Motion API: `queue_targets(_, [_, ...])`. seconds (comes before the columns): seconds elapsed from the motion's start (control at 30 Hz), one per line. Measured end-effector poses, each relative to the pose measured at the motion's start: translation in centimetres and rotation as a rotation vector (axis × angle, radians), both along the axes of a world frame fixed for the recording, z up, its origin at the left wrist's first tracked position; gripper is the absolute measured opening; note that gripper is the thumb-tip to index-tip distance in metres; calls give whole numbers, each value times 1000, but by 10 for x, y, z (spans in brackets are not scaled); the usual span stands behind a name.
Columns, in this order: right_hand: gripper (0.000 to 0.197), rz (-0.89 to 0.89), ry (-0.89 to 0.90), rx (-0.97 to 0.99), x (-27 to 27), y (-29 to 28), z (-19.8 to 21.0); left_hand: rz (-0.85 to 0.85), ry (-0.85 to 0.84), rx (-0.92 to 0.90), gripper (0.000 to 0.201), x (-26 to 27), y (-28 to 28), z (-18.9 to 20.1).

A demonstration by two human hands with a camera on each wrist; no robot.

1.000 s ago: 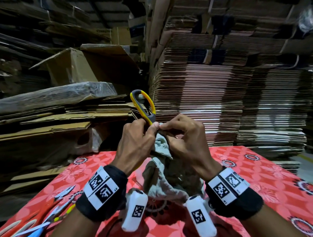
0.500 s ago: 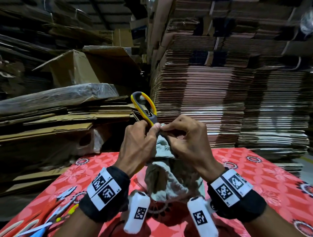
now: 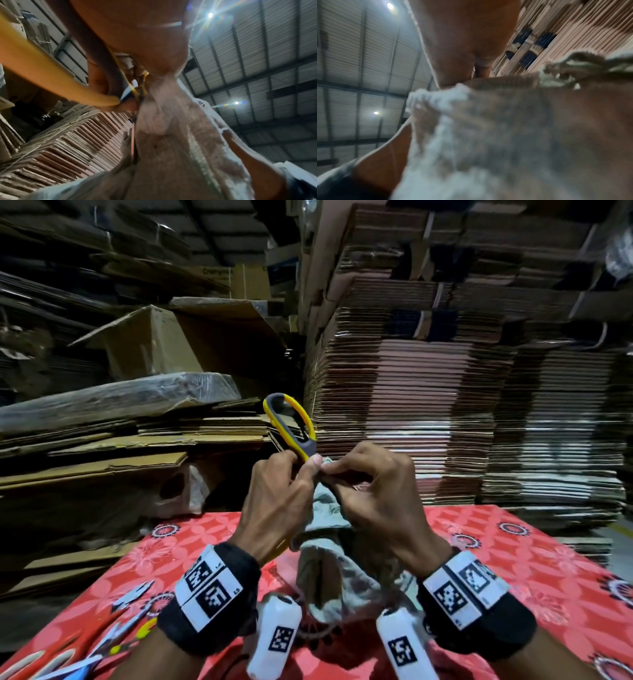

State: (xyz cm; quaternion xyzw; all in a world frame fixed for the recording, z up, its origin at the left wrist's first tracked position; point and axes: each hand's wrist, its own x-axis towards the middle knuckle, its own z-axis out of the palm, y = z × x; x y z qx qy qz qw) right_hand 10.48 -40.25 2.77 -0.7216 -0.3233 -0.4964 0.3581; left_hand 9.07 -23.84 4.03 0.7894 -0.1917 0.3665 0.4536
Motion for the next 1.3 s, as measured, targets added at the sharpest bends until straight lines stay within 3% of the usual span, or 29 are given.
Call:
queue_targets(0.2, [17, -27, 184, 168, 3, -23, 17, -37, -24, 58, 47, 2, 1, -1])
queue_targets(0.3, [17, -69, 155, 216, 4, -32, 17, -56, -33, 66, 42, 2, -1, -6])
queue_targets(0.5, [14, -6, 33, 61, -5, 2, 3, -5, -16, 62, 44, 2, 1, -3])
queue_targets(0.7, [13, -20, 119, 188, 9, -39, 18, -79, 0, 22, 45, 1, 2, 0])
queue_targets(0.8, [14, -36, 71, 206, 7, -39, 18, -93, 6, 11, 44, -1, 2, 1])
queue_targets(0.97, [17, 41, -13, 53, -3, -3, 0, -11, 1, 35, 45, 7, 6, 0])
queue_targets(1.13, [13, 94, 69, 82, -4, -3, 6, -2, 8, 46, 48, 8, 5, 3])
queue_targets(1.3, [15, -35, 153, 236, 7, -35, 20, -62, -6, 51, 49, -1, 2, 2])
